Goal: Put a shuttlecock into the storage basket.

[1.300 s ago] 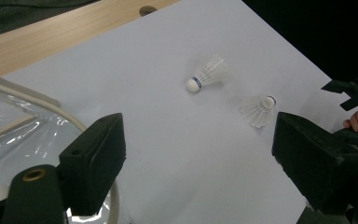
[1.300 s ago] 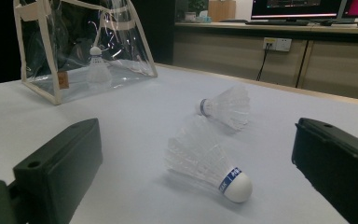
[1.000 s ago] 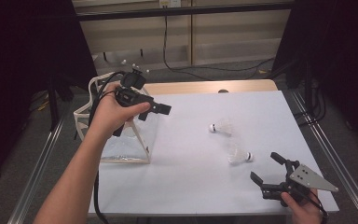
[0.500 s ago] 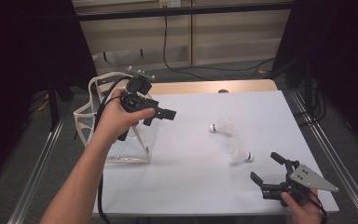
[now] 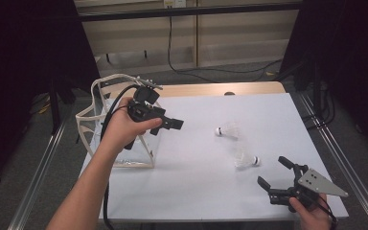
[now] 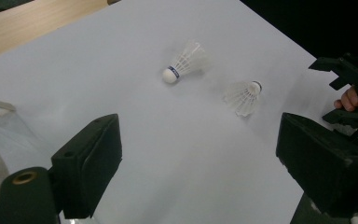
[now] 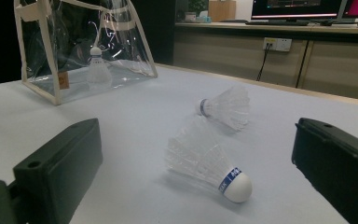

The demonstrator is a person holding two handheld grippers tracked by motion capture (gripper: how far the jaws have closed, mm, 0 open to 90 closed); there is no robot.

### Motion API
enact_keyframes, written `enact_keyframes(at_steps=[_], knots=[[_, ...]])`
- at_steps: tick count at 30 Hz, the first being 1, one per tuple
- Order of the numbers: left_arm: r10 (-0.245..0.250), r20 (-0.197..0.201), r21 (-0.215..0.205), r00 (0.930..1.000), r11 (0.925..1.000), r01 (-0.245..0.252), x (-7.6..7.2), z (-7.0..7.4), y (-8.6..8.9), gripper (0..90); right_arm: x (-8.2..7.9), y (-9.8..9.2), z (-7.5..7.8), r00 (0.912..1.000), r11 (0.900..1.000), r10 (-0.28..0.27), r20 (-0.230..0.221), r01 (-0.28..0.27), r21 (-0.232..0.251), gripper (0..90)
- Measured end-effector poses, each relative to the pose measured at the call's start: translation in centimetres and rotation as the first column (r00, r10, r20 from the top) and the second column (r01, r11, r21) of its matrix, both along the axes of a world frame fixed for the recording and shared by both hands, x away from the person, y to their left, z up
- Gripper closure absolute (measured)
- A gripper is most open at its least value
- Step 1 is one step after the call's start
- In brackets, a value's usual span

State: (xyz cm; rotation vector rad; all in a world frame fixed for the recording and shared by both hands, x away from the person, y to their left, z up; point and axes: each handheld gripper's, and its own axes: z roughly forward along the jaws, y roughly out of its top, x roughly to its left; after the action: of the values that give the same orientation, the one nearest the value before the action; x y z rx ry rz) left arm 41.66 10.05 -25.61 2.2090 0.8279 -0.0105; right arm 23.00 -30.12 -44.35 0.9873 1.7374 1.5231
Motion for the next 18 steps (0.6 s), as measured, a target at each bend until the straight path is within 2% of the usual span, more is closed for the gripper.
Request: enact_keyframes(at_steps=[18], knots=[[-0.022, -0.007, 0.002, 0.9997, 0.9998, 0.022, -0.8, -1.7, -0.4, 12.7, 0.0, 0.0, 0.0, 1.0000, 1.000, 0.001, -0.001, -0.001, 0.001, 1.3]])
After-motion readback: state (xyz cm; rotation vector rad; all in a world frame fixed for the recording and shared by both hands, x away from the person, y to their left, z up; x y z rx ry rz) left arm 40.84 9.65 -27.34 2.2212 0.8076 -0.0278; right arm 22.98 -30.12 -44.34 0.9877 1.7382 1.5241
